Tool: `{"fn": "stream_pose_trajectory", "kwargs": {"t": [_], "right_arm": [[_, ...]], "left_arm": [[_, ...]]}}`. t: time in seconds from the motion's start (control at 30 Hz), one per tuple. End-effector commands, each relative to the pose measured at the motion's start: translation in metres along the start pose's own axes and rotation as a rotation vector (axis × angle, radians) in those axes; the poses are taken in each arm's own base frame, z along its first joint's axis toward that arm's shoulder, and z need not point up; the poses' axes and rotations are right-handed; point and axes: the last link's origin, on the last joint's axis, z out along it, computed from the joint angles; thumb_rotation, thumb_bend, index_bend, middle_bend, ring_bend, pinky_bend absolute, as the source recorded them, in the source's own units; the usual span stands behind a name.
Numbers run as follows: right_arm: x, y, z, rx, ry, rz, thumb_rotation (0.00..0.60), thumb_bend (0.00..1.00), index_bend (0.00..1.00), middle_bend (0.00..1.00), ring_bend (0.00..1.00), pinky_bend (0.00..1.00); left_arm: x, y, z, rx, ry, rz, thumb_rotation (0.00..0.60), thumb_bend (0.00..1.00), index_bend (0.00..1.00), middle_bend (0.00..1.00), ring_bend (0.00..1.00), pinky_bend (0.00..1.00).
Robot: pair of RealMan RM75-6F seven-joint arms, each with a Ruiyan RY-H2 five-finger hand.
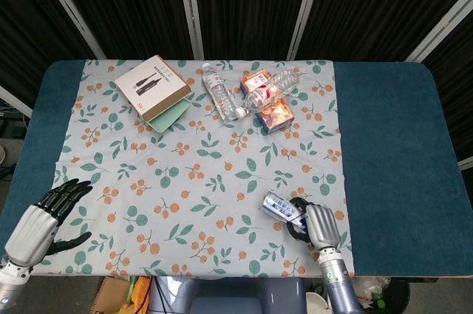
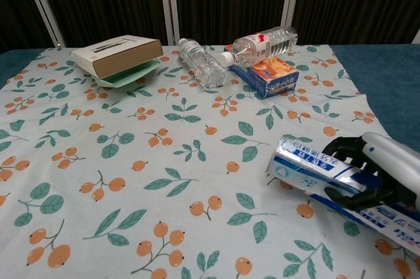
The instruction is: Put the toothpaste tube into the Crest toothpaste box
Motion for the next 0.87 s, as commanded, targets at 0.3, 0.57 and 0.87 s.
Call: {"fn": "stream_pose_trajectory", "kwargs": {"t": [0.3, 0.57, 0.87], "right_arm": [[0.005, -0.018, -0.010, 0.056, -0.103, -0.150, 0.600, 0.42, 0.00, 0.01, 0.00, 0.04], [0.079, 0.006, -0.034, 0.063, -0.011, -0.418, 0.600, 0.42, 0.00, 0.01, 0.00, 0.04], [0.142, 0.073, -0.080, 0.006, 0.084, -0.636, 0.600, 0.42, 0.00, 0.01, 0.00, 0.04]], "left_arm": [[0.003, -0.002, -0.001, 0.013, -0.022, -0.020, 0.600, 0.05, 0.10, 0.08, 0.07, 0.16], [0.012, 0.002, -0.010, 0.040, -0.040, -0.027, 0.600, 0.05, 0.09, 0.05, 0.05, 0.13], [0.021, 0.011, -0.029, 0.122, -0.144, 0.019, 0.600, 0.05, 0.07, 0.00, 0.00, 0.08]]}}
